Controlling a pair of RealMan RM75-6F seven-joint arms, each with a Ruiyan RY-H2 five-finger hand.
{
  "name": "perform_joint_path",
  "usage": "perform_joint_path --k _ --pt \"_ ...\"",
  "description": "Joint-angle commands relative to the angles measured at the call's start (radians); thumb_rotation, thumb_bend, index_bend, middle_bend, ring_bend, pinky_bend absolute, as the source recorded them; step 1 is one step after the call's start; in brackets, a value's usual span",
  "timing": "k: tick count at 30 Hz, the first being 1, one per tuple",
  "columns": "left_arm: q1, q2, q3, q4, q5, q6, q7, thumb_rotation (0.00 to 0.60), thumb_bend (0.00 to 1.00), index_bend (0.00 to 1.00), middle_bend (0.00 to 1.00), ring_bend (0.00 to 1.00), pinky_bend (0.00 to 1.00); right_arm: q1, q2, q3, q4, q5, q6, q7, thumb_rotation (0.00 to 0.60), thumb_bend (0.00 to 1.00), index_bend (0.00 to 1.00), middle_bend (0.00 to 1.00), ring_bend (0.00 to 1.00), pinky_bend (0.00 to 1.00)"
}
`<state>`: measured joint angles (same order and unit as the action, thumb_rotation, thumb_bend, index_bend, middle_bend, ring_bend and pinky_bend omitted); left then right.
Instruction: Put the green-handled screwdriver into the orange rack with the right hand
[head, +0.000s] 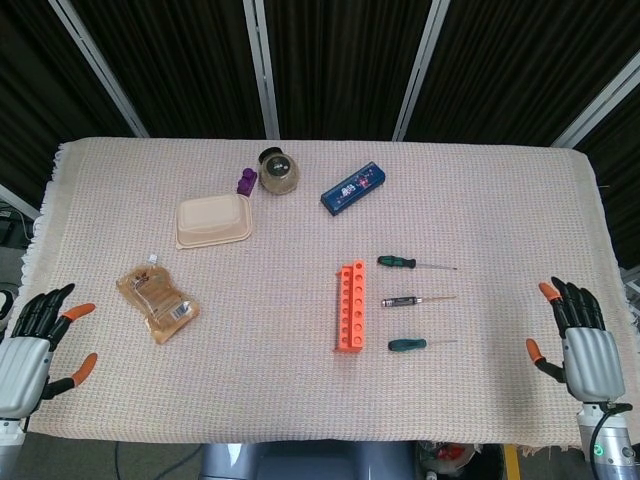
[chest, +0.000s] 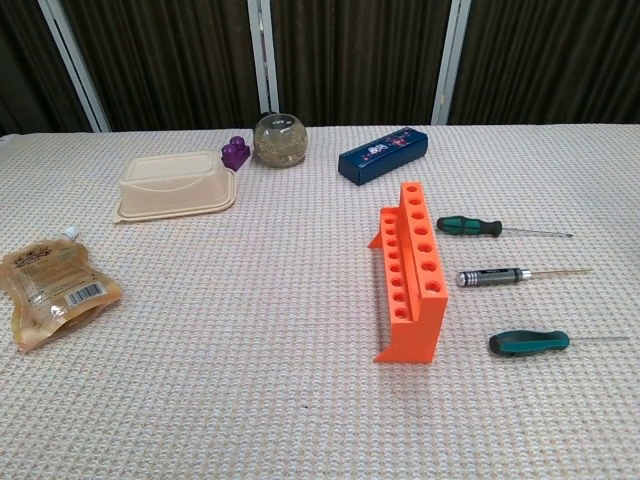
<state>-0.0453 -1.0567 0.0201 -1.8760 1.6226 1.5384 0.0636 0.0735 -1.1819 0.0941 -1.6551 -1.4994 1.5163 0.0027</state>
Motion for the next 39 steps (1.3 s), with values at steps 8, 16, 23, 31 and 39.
perform_joint_path --k 8,16,23,31,39 --pt "-0.012 0.003 -0.018 0.011 -0.019 -0.009 -0.013 0.6 0.32 0.22 0.02 0.0 0.0 0.056 0.033 0.003 -0.077 -0.021 -0.072 -0.135 0.6 0.28 0.24 0.09 0.0 0.0" --pt "-0.024 0.003 -0.032 0.024 -0.045 -0.026 -0.017 0.6 0.32 0.22 0.02 0.0 0.0 0.14 0.021 0.03 -0.151 0.004 -0.181 -0.253 0.6 0.28 0.28 0.09 0.0 0.0" --pt "-0.033 0.002 -0.04 0.026 -0.054 -0.037 -0.018 0.6 0.32 0.22 0.02 0.0 0.0 0.234 -0.023 0.099 -0.154 0.098 -0.278 -0.318 0.6 0.28 0.3 0.1 0.0 0.0" --pt "-0.04 -0.001 -0.039 0.024 -0.061 -0.052 -0.011 0.6 0.32 0.22 0.01 0.0 0.0 0.354 -0.108 0.173 -0.122 0.24 -0.384 -0.402 0.6 0.28 0.32 0.1 0.0 0.0" --pt "-0.048 -0.003 -0.041 0.017 -0.077 -0.069 0.002 0.6 0.33 0.22 0.01 0.0 0.0 0.481 -0.214 0.215 -0.027 0.409 -0.48 -0.515 0.6 0.28 0.32 0.11 0.0 0.0"
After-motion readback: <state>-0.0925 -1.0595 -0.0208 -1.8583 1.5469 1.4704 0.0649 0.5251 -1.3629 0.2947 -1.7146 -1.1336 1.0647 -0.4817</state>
